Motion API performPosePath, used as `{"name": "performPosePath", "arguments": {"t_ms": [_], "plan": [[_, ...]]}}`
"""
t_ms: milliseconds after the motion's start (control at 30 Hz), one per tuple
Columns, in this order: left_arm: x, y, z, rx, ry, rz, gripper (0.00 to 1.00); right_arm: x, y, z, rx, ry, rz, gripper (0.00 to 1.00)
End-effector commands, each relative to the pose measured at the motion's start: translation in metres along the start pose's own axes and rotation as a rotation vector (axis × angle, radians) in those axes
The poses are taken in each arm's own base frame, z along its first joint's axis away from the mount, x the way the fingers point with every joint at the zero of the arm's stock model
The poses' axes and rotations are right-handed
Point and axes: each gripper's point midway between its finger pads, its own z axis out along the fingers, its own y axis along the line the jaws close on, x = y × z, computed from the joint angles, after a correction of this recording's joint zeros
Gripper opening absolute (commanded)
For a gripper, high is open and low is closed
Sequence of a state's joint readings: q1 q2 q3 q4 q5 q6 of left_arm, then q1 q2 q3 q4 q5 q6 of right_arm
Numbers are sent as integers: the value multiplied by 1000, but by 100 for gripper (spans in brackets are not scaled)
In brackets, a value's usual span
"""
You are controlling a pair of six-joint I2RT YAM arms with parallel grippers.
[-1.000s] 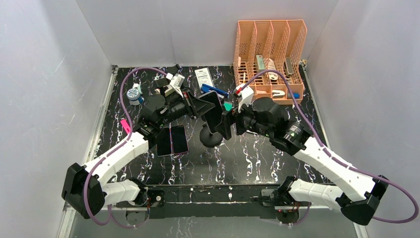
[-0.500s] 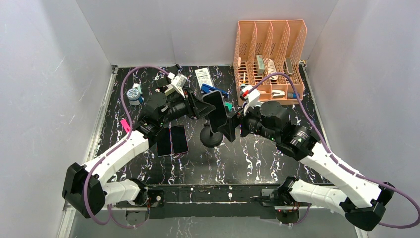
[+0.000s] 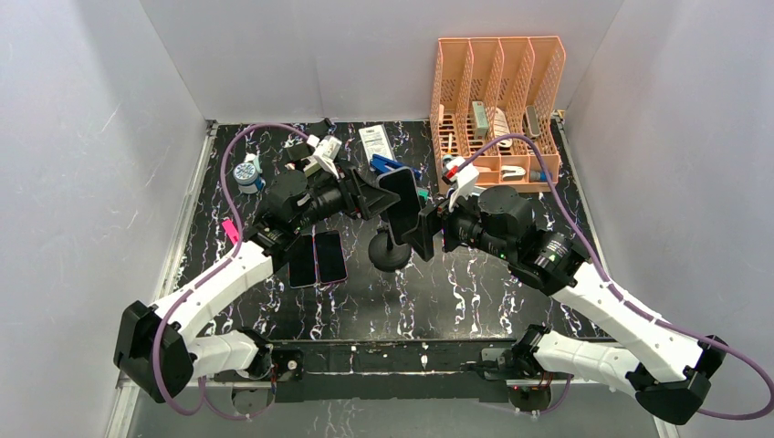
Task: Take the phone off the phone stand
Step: Move the phone stand with the phone to the center of the board, then remove the phone from the phone stand.
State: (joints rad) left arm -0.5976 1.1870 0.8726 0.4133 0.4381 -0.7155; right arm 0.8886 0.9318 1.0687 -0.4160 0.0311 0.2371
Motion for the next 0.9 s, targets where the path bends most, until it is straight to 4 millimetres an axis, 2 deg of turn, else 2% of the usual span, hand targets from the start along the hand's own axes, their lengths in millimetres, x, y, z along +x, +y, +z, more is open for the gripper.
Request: {"name": "performPosePath", "arguments": {"t_ms": [0, 167, 467, 633, 700, 867], "plan": [[-24, -16, -9, 4, -66, 27, 70, -14, -3, 0, 27, -51, 8, 99], [-35, -16, -19, -58, -96, 51, 76, -20, -20, -5, 136, -85, 40, 99], [-61, -2, -66, -257, -272, 78, 81, -21, -37, -10, 277, -65, 192, 99], [-47, 18, -83, -354, -243, 109, 80, -34, -33, -26, 212, -196, 123, 99], [-43, 33, -90, -427, -253, 107, 80, -36, -28, -29, 168, -243, 101, 99], [-32, 53, -105, -502, -288, 81, 80, -27, -24, -22, 141, -224, 102, 99]]}}
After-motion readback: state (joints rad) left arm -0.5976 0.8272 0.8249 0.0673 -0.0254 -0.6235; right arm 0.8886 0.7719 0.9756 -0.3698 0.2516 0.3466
